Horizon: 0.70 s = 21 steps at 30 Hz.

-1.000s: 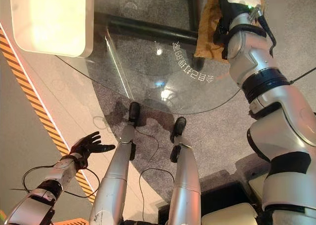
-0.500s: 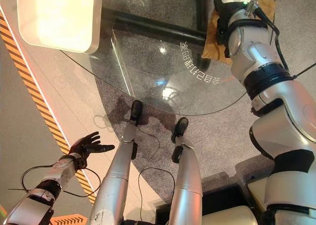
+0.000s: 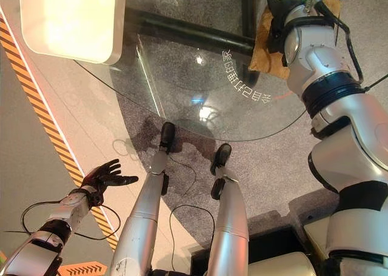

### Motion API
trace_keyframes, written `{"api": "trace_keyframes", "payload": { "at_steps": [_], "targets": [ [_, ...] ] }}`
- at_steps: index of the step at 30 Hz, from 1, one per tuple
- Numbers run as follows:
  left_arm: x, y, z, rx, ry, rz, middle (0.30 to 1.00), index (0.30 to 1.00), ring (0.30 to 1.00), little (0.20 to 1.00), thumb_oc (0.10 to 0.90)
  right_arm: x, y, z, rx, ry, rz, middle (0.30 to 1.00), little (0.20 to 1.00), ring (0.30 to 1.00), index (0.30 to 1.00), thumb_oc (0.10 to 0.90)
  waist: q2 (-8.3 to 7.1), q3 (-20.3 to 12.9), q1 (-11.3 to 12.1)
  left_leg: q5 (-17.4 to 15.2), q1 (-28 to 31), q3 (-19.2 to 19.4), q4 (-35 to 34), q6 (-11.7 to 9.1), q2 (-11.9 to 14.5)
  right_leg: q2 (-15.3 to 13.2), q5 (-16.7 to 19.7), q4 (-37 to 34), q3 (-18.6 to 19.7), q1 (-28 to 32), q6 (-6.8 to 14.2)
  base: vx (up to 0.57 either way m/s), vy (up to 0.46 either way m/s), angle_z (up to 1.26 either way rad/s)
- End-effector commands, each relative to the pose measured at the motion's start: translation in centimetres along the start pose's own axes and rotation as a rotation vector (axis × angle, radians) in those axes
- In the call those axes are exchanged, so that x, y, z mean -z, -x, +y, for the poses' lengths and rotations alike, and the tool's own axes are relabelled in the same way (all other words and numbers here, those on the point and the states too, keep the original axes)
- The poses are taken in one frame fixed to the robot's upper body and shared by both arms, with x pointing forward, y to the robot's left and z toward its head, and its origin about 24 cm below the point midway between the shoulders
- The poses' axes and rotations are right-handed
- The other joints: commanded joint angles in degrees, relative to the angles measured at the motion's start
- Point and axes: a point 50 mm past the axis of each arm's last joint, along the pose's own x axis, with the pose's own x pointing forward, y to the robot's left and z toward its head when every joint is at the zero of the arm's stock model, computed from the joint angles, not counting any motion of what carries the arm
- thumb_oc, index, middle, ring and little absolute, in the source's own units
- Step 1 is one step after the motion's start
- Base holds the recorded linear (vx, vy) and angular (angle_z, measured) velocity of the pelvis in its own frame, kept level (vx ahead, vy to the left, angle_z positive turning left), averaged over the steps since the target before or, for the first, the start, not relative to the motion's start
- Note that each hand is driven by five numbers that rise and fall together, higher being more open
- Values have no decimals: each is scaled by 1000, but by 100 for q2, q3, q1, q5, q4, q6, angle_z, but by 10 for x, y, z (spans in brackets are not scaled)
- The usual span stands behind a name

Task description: Wipe the table with a cloth and put it in the basket.

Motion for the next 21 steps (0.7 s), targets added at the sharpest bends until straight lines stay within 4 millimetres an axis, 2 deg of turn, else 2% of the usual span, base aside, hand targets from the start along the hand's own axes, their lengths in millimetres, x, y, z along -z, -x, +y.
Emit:
{"api": "trace_keyframes", "payload": {
  "at_steps": [1, 7, 10, 21],
  "targets": [
    [38, 19, 29, -67, -38, 119, 900, 900, 900, 900, 800, 51, 5, -42, 115, 137, 161, 900, 900, 900, 900, 800, 77, -98, -58, -611, 26, 262, 572, 412, -455, 368, 716, -1059, -328, 342, -2, 0, 0, 0],
    [36, 18, 31, -65, -36, 120, 900, 900, 900, 900, 800, 55, 5, -40, 97, 123, 182, 900, 900, 900, 900, 800, 67, -98, -63, -600, 26, 265, 540, 409, -447, 373, 729, -1093, -334, 342, -1, 0, 0, 0],
    [36, 19, 32, -64, -38, 123, 900, 900, 900, 900, 800, 60, 5, -36, 87, 47, 207, 900, 900, 900, 900, 800, 72, -98, -60, -596, 35, 275, 517, 403, -444, 373, 733, -1123, -337, 352, 2, 0, 0, 0],
    [34, 18, 32, -59, -35, 123, 900, 900, 900, 900, 800, 73, 7, -24, 36, -11, 250, 900, 900, 900, 900, 800, 147, -98, -81, -579, -18, 282, 503, 400, -463, 379, 734, -1108, -309, 262, -13, 0, 0, 0]
  ]
}}
